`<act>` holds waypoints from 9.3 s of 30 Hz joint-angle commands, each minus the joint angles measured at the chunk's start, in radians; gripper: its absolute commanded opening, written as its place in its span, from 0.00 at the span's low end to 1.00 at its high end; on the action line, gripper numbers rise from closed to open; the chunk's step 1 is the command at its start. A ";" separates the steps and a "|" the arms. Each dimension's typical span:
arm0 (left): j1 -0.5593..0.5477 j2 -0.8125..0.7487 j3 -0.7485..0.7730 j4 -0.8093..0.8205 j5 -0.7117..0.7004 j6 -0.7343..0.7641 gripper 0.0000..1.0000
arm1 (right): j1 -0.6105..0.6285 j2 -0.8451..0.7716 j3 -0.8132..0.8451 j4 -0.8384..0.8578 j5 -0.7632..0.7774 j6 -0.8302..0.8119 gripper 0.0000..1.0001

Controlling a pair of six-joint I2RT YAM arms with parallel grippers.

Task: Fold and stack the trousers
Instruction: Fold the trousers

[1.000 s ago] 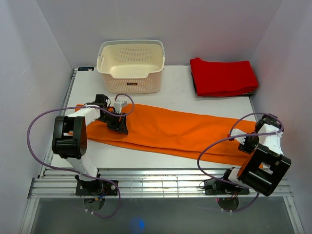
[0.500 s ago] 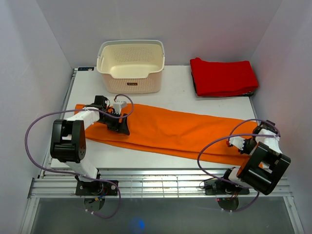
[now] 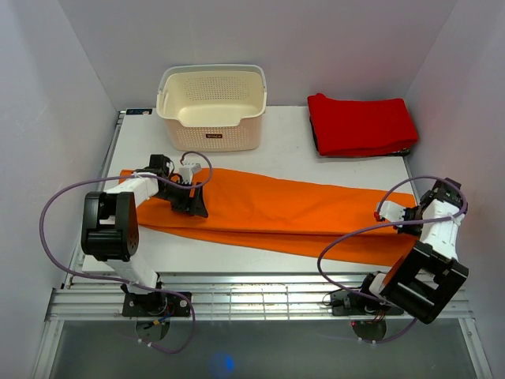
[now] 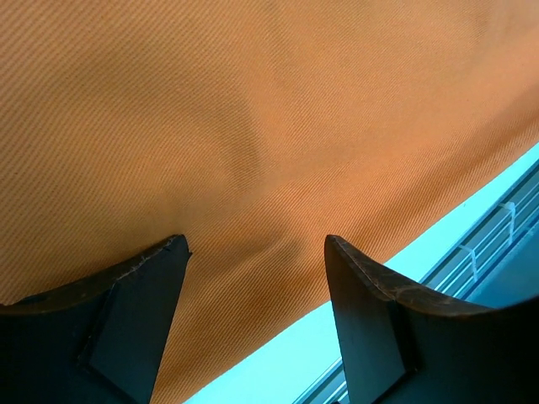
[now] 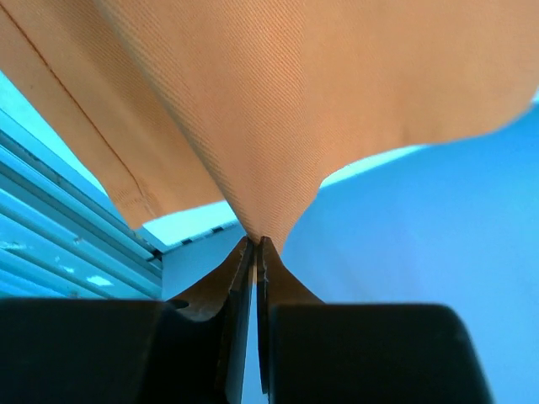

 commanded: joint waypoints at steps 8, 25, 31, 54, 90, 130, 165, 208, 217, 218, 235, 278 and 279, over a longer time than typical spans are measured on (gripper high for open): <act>0.030 0.104 -0.042 -0.004 -0.261 0.025 0.81 | -0.008 -0.180 0.005 -0.162 0.045 -0.103 0.08; 0.066 0.118 -0.050 -0.010 -0.301 0.020 0.81 | -0.034 -0.007 -0.319 0.206 0.182 -0.069 0.08; 0.072 0.143 -0.038 -0.012 -0.302 0.011 0.82 | -0.036 0.091 -0.262 0.268 0.182 -0.031 0.08; 0.083 0.163 -0.022 -0.010 -0.299 -0.003 0.84 | -0.051 -0.144 -0.279 0.013 0.194 -0.115 0.08; 0.056 -0.316 -0.025 -0.247 0.000 0.828 0.51 | 0.064 0.243 0.097 0.097 0.061 0.133 0.08; -0.064 -0.557 -0.162 -0.141 -0.008 0.718 0.00 | 0.058 0.174 0.404 -0.145 -0.013 0.126 0.08; -0.138 -0.400 -0.199 -0.256 0.004 0.813 0.55 | 0.248 0.169 0.281 -0.260 -0.192 0.328 0.71; 0.140 0.092 0.096 0.063 -0.247 0.060 0.64 | -0.002 0.485 0.292 0.074 -0.258 1.248 0.53; 0.135 0.043 0.096 0.060 -0.226 0.043 0.65 | 0.015 0.540 0.191 0.174 -0.247 1.317 0.60; 0.129 0.041 0.094 0.062 -0.225 0.041 0.65 | 0.021 0.551 0.186 0.170 -0.266 1.320 0.56; 0.106 -0.241 0.001 0.049 -0.227 0.017 0.81 | -0.081 0.478 0.520 -0.059 -0.237 1.084 0.08; 0.235 -0.140 -0.111 0.059 -0.253 0.015 0.96 | 1.118 0.405 0.261 0.860 -0.708 2.112 0.08; 0.235 -0.140 -0.110 0.057 -0.253 0.014 0.96 | 1.129 0.413 0.267 0.884 -0.702 2.118 0.08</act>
